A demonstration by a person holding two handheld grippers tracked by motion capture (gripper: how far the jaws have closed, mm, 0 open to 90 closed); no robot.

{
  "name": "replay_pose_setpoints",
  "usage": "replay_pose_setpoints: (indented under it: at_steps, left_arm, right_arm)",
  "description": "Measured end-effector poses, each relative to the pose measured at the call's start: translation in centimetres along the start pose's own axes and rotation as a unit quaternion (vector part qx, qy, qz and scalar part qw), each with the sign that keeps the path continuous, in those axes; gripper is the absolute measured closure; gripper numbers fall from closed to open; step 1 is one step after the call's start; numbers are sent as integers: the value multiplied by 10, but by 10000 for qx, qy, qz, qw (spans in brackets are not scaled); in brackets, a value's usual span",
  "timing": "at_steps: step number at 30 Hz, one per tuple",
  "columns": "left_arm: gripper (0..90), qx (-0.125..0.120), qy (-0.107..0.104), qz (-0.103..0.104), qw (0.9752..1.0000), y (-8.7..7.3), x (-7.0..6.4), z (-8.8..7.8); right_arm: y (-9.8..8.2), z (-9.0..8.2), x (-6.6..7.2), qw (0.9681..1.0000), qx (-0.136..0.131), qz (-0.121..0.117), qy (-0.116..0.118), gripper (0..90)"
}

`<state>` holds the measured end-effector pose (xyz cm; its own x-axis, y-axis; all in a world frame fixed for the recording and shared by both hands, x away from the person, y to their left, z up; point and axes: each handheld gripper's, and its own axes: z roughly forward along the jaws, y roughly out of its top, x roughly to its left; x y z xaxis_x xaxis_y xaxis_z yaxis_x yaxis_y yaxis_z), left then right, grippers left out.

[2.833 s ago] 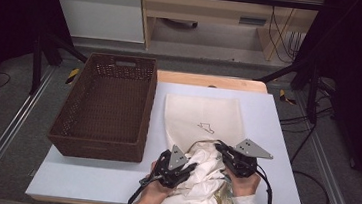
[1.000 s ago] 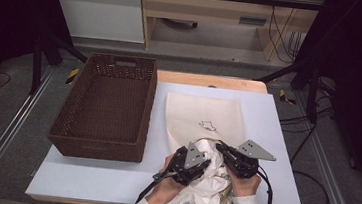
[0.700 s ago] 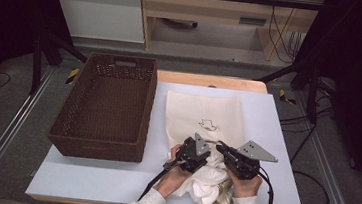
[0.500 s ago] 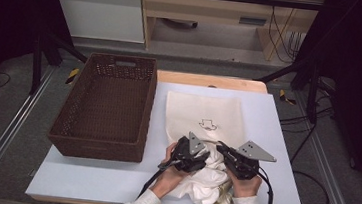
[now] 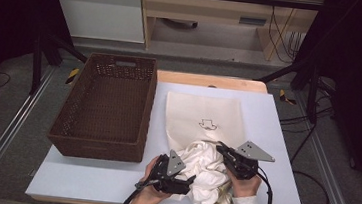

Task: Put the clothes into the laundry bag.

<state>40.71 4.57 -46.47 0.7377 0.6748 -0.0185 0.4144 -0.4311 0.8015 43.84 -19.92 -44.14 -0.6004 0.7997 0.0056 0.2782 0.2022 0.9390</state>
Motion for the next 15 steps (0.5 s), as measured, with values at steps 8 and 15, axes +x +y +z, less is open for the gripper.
replay_pose_setpoints:
  at_steps: [8, 15]
  left_arm:
    - [761, 0, 30, 91, 10000, 1, -3, 11]
    - [842, -412, -43, 222, 9989, 21, -13, -3]
  right_arm:
    - [-1, 3, 2, 10000, 58, -9, 27, 873]
    - [-1, 3, 1, 10000, 36, 18, 58, 873]
